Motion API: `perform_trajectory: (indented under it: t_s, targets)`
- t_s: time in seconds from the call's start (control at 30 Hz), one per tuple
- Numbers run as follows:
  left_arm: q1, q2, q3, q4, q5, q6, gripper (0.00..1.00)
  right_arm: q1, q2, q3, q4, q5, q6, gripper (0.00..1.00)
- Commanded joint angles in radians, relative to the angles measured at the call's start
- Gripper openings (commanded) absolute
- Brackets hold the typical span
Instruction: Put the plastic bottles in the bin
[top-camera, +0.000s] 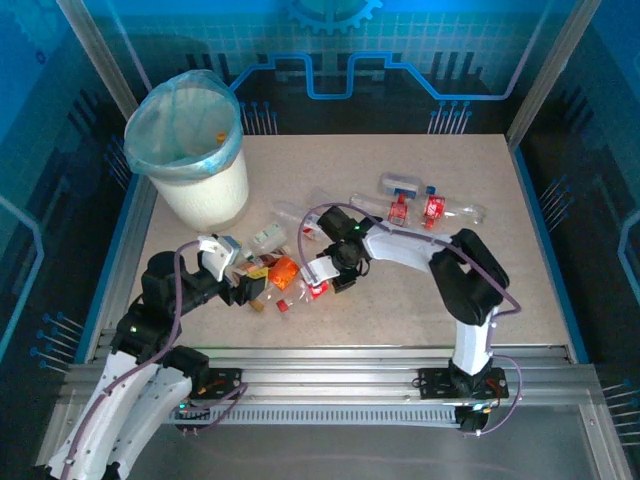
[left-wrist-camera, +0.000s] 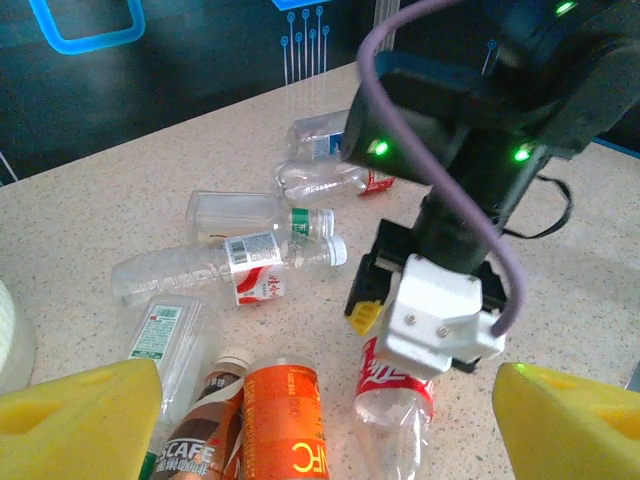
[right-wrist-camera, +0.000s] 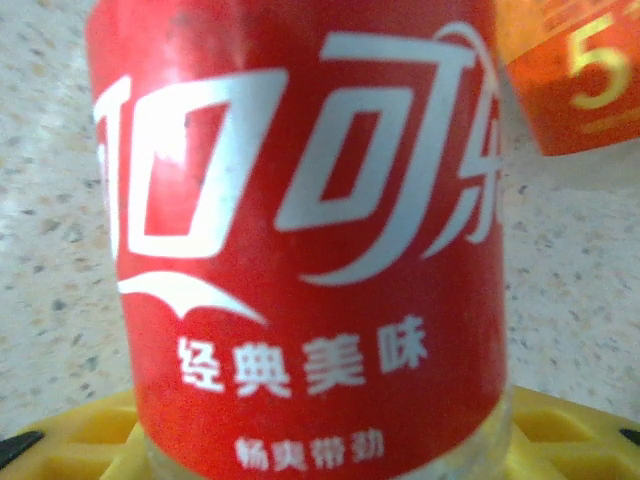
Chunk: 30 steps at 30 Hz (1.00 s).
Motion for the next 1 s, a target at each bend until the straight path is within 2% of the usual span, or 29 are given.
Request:
perform_trajectory:
  t_s: [0.0,0.13,0.3,0.5,0.7,0.87,0.97]
  targets:
    - [-0.007,-0.006,0.060,-0.022,-0.014,-0.023,0.87,-0.011,-0.127,-0.037,-0.024,-0.024,0.014,0.57]
    - [-0.007,0.000,0.101,-0.018,-0.012,-0.066,0.85,-0.014,-0.240,-0.073,-0.031,-0.016,0.076,0.57]
    - [-0.007,0.036,0.158,0.056,0.012,-0.169,0.80,-0.034,-0.375,-0.087,0.009,-0.051,0.271,0.58]
    - [-0.015,0.115,0.247,0.134,0.068,-0.266,0.75,-0.082,-0.498,-0.104,0.070,-0.182,0.530,0.54]
    - [-0.034,0.147,0.231,0.324,0.138,-0.392,0.76,-0.141,-0.593,-0.155,0.180,-0.304,0.795,0.52]
    - [-0.082,0.205,0.228,0.405,0.134,-0.451,0.76,-0.147,-0.647,-0.175,0.227,-0.459,0.882,0.51]
    - [-0.128,0.242,0.235,0.436,0.158,-0.464,0.75,-0.145,-0.659,-0.183,0.249,-0.482,0.918,0.50]
